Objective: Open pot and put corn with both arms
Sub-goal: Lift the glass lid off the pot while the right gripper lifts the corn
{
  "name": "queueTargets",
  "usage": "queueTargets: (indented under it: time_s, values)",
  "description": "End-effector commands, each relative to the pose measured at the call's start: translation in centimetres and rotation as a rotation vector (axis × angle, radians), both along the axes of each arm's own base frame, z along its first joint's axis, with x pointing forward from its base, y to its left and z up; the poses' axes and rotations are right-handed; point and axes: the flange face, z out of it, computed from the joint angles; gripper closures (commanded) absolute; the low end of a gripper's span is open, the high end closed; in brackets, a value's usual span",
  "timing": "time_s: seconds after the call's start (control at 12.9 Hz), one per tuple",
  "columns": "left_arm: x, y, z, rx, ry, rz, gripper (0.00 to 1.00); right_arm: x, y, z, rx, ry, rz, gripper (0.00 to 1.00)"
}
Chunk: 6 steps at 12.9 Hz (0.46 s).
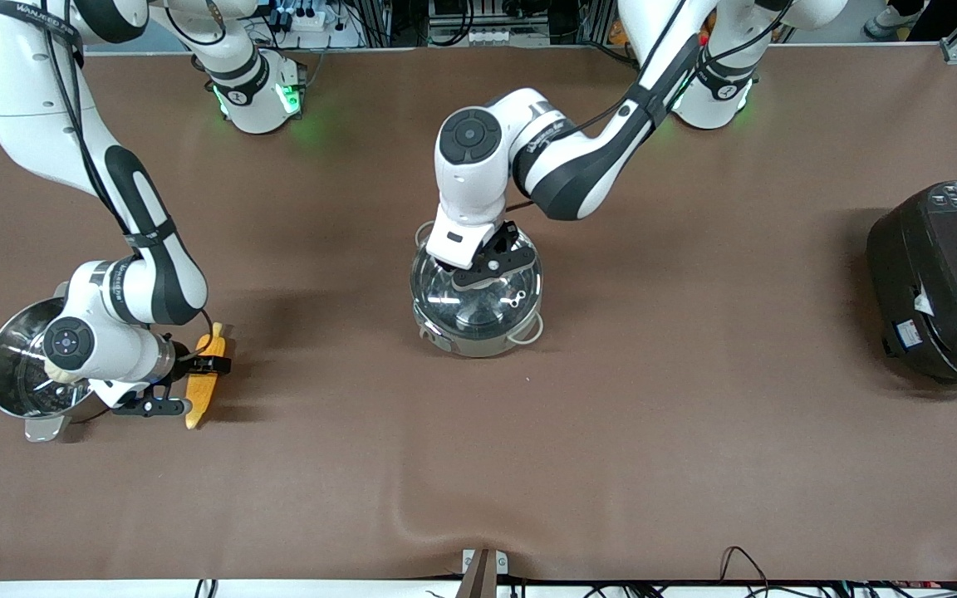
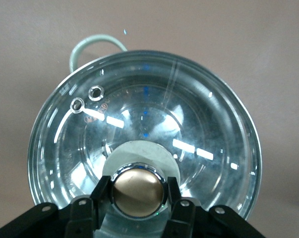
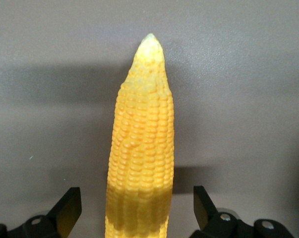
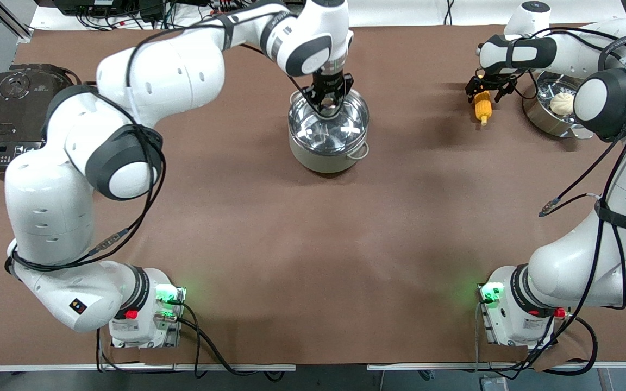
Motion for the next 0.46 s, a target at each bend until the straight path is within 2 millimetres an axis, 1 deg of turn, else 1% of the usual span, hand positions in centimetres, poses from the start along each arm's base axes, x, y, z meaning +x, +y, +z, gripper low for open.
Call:
queueTargets:
  time_s: [0.0,0.08,0.15,0.23,0.31,0.39]
  values:
    - [0.8,4.5,8.3,0.026,-0.044,0.016,1.0,-0.2,0.1,-0.2,-0.004,-0.008,-0.012,0.94]
    - [1.7,6.8,10.2,0.037,-0.042,-0.015,1.0,-0.3,0.2,-0.3,-0.005,-0.008,-0.004,1.0]
    - [3.3,10.1,11.5,0.043,-0.032,-0.033,1.0,-0.3,0.3,-0.3,-0.005,-0.007,0.003,1.0]
    - [4.6,13.3,12.4,0.051,-0.03,-0.07,1.0,-0.2,0.5,-0.3,-0.006,-0.007,0.014,1.0]
    - [6.1,16.8,12.5,0.063,-0.026,-0.112,1.0,-0.3,0.6,-0.3,-0.017,-0.006,0.042,1.0]
    - [8.1,21.1,12.2,0.076,-0.012,-0.145,1.0,-0.2,0.7,0.0,-0.034,-0.007,0.078,1.0]
